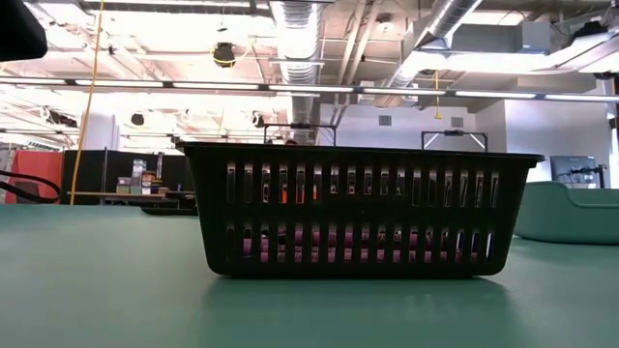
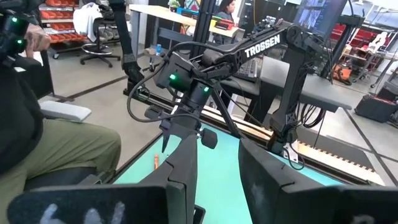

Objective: Sort crayons
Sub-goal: Put the blue crayon into the blue bin

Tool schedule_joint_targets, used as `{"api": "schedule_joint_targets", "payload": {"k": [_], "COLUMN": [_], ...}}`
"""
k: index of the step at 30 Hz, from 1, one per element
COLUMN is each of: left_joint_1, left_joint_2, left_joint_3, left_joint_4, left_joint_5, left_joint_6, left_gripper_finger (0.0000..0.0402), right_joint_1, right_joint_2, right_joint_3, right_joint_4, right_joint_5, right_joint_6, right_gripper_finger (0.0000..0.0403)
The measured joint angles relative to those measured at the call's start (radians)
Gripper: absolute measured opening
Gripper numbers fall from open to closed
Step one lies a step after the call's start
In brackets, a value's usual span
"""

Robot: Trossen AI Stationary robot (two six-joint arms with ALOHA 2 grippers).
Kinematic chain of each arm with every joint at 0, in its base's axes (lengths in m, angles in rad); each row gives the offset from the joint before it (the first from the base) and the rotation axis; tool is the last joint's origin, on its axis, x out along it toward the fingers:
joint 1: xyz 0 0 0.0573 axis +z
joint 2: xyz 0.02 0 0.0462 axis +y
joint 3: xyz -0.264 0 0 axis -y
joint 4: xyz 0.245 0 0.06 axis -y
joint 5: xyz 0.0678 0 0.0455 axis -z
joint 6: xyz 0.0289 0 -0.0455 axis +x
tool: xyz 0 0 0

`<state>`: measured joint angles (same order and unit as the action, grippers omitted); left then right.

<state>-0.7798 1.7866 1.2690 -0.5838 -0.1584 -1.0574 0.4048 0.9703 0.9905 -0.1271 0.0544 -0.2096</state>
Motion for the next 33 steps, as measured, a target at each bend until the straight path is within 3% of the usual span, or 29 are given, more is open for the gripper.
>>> {"api": "schedule_joint_targets", "payload": {"k": [19, 33], "left_joint_1": [-0.067, -0.099], "left_joint_2": [0.049, 0.064], "left_joint_3": [0.001, -0.004], "left_joint_4": [0.013, -0.010], "left_joint_5": [-0.146, -0.226], "left_joint_6": [-0.118, -0.147], "left_gripper_finger": [0.0118, 0.0118], "right_joint_1": [0.112, 0.128], "right_joint_2": [0.000, 0.000], "right_joint_3": [0.001, 0.001], "right_joint_4": [-0.014, -0.039], "right_joint_5": [-0.002, 0.035], "right_joint_6": [0.122, 0.095], "right_gripper_finger": [0.0117, 0.0117]}}
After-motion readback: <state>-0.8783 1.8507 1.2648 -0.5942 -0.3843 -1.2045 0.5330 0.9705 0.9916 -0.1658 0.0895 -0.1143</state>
